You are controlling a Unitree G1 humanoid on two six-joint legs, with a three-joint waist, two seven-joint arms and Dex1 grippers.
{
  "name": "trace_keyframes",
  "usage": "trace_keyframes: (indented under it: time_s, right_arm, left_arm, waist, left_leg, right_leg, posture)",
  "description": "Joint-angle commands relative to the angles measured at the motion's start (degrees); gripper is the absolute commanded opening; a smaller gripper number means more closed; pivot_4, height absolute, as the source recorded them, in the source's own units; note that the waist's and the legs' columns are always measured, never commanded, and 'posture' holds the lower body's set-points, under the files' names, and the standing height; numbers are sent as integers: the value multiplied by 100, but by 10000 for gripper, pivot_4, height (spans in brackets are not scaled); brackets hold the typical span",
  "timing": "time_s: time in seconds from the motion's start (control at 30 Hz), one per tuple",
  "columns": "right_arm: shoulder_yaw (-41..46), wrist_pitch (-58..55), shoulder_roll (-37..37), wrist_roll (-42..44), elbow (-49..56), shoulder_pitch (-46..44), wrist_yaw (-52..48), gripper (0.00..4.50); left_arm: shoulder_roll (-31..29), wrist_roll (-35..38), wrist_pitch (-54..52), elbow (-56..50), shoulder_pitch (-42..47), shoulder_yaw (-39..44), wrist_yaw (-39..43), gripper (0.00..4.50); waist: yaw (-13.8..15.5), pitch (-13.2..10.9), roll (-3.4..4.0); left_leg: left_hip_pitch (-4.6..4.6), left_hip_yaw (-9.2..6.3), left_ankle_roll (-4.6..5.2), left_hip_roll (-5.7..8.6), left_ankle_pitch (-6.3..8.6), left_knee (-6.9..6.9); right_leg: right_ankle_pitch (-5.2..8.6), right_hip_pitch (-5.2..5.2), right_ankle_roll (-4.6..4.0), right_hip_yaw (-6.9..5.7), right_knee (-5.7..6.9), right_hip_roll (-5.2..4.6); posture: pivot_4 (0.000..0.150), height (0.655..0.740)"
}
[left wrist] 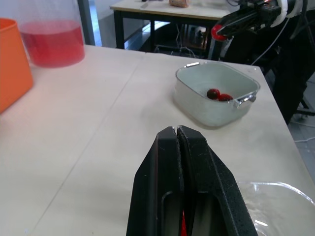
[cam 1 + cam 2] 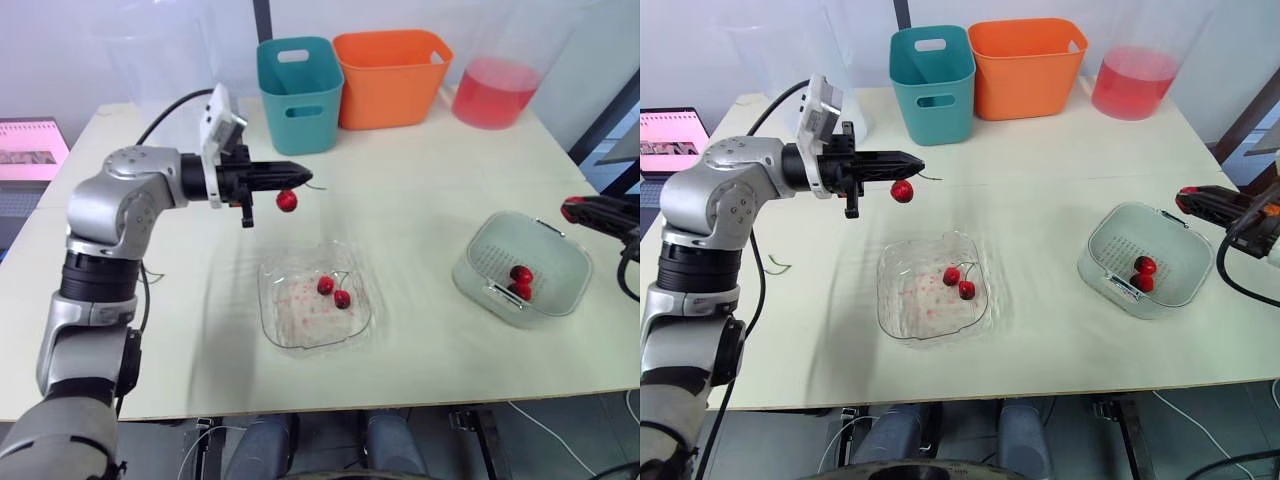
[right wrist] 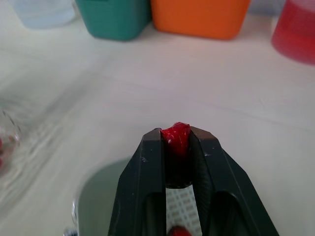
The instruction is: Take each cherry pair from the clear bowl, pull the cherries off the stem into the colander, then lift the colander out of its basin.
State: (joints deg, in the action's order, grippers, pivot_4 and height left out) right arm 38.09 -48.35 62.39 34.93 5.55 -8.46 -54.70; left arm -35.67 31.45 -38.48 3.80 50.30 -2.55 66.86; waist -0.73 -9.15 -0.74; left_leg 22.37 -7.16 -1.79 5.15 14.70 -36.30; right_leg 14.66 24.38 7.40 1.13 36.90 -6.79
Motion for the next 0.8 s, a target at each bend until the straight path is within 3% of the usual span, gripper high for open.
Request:
trace_keyframes:
  time_s: [0.03,0.2,0.5,0.6,0.77,0.8]
  right_arm:
    - [-255,436,51,-205,-33,7,-72,2940]
    - [-1009,846,-208,-555,-1,-47,153,2940]
    - [-1573,960,-378,-702,-320,-428,313,2940]
    - [-1661,970,-335,-751,-355,-421,266,15662]
    - [-1530,816,-251,-623,-384,-625,259,41778]
    - [-1458,720,-212,-535,-404,-760,257,44786]
  left_arm:
    - [-63,5,57,-249,18,42,51,0]
    - [-37,6,37,-362,-69,20,20,0]
    - [-59,75,-27,-639,-311,82,-125,0]
    - [-84,95,-43,-702,-375,137,-171,0]
    - [-55,201,-96,-664,-331,249,-246,0]
    - [-53,228,-108,-634,-293,277,-248,0]
  waist:
    - [-3,0,0]
    - [-11,0,0]
    - [4,0,0]
    - [7,0,0]
    - [2,0,1]
    - [2,0,0]
  left_leg:
    - [-1,0,0,0,0,0]
    - [-2,0,-1,-4,0,2]
    - [-2,-13,-1,-3,-1,-1]
    - [-1,-17,-1,-2,-1,-1]
    - [-1,-16,-1,-2,-1,-1]
    - [-1,-16,-1,-2,-1,-1]
  right_leg:
    - [0,-1,0,0,0,0]
    - [0,-1,0,0,0,2]
    - [0,-1,0,3,-2,0]
    - [0,-2,0,2,-3,0]
    - [0,-2,0,2,-3,0]
    - [0,-2,0,2,-3,0]
  posture:
    - [1500,7400]
    - [1500,7400]
    - [1500,7400]
    - [1500,7400]
    - [1500,7400]
    - [1500,7400]
